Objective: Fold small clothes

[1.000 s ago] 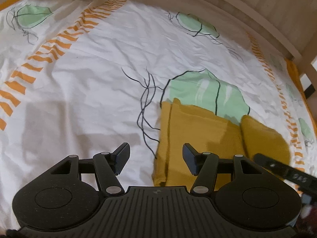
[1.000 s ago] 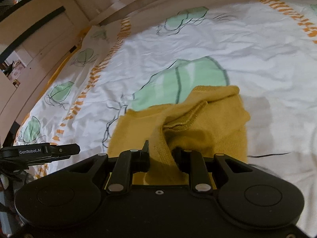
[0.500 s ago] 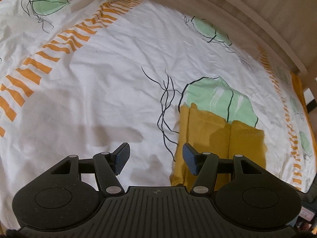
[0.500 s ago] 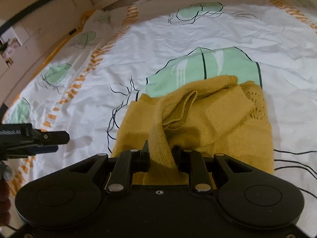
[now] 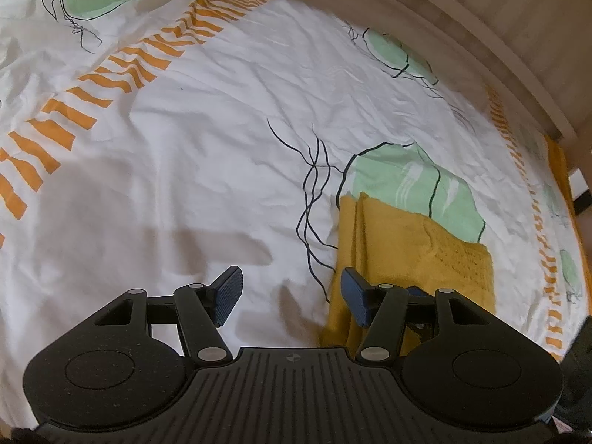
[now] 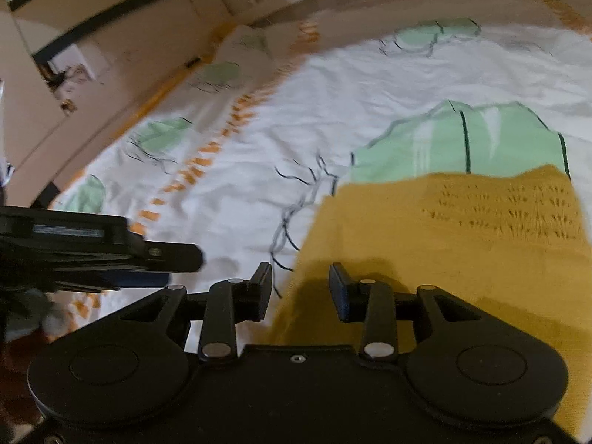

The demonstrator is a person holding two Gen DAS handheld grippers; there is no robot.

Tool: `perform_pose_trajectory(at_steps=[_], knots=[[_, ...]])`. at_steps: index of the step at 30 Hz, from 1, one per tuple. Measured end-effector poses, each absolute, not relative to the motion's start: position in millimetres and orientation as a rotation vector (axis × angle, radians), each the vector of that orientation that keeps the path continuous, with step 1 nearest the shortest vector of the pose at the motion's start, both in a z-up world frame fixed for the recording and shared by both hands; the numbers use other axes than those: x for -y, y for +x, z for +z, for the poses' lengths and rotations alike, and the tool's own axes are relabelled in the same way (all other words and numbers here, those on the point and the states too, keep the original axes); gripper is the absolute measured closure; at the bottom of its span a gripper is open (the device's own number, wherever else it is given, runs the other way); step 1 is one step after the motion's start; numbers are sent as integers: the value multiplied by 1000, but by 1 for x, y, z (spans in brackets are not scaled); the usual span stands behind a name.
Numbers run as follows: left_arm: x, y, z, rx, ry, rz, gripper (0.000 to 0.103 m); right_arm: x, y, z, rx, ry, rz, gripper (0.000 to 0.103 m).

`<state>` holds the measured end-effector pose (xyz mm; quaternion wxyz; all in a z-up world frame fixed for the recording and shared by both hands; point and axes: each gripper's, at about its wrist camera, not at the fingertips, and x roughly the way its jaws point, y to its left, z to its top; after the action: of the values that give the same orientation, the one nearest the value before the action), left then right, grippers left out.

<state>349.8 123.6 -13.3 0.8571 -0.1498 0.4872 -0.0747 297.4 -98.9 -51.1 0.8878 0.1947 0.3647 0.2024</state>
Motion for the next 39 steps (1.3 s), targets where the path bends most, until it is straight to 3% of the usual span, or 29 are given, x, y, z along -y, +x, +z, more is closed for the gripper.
perform_pose_trajectory(at_steps=[2, 6, 9, 18, 29, 31, 34, 35, 36, 39], knots=[[-123, 350, -14, -1024, -314, -162, 46, 103, 290, -44, -728, 393, 426, 56], [-118, 351, -14, -1026, -304, -179, 46, 115, 268, -31, -674, 322, 408, 43], [-110, 352, -16, -1031, -285, -193, 46, 114, 249, -30, -667, 227, 416, 41], [-87, 350, -23, -1062, -272, -279, 46, 67, 186, -51, -643, -36, 534, 41], [-62, 354, -33, -1090, -259, -374, 46, 45, 186, -63, -615, -172, 540, 43], [-61, 357, -37, -1098, -281, -381, 46, 45, 186, -64, -609, -174, 540, 48], [-60, 362, -44, -1117, -324, -393, 46, 45, 186, -66, -616, -179, 548, 67], [-60, 364, -47, -1126, -337, -402, 46, 47, 184, -66, -619, -175, 547, 84], [-59, 365, -49, -1133, -347, -409, 46, 48, 185, -66, -620, -169, 542, 89], [-55, 366, -51, -1142, -366, -415, 47, 54, 184, -63, -614, -119, 534, 91]])
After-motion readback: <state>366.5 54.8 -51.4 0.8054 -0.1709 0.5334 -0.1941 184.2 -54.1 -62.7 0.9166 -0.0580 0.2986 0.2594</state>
